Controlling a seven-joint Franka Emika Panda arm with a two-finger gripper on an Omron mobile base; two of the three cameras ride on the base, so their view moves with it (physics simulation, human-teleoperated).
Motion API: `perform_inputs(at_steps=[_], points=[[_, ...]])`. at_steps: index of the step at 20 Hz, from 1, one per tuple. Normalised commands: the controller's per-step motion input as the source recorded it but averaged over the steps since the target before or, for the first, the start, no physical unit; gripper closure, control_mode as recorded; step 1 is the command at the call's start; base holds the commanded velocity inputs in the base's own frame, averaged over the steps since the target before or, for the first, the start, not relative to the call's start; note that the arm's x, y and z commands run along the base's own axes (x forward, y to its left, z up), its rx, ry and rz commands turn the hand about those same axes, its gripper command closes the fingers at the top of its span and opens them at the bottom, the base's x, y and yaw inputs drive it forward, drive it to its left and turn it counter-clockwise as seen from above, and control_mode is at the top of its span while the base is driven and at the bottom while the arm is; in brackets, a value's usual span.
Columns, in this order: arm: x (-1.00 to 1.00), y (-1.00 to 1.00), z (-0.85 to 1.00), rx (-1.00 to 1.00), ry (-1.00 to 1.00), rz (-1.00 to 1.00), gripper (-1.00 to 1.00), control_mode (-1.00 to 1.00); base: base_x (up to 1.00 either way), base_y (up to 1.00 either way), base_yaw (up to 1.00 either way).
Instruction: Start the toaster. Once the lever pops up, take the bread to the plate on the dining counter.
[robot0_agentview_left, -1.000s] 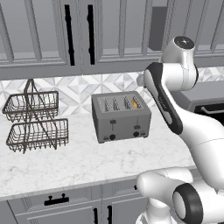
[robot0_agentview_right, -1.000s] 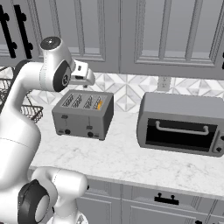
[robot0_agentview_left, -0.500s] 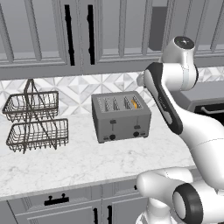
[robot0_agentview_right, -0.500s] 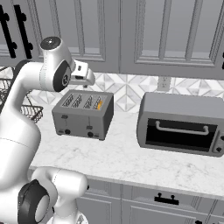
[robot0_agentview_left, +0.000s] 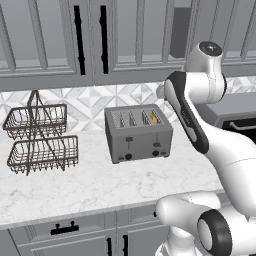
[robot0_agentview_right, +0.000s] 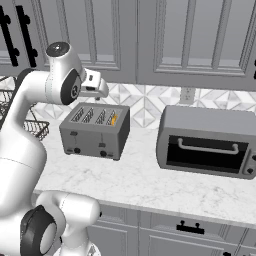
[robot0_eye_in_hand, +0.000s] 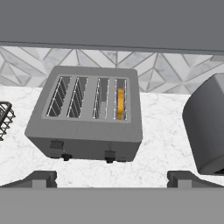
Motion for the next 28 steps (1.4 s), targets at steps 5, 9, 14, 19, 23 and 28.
perform_inputs(at_steps=[5,9,14,19,23,28], points=[[0.00,0.00,0.00,0.00,0.00,0.00,-1.00,-1.00,0.00,0.00,0.00],[0.00,0.00,0.00,0.00,0.00,0.00,-1.00,-1.00,0.00,0.00,0.00],[0.00,0.00,0.00,0.00,0.00,0.00,-1.00,-1.00,0.00,0.00,0.00],[0.00,0.00,0.00,0.00,0.00,0.00,-1.00,-1.00,0.00,0.00,0.00],[0.00,0.00,0.00,0.00,0.00,0.00,-1.00,-1.00,0.00,0.00,0.00],[0.00,0.00,0.00,0.00,0.00,0.00,-1.00,-1.00,0.00,0.00,0.00]])
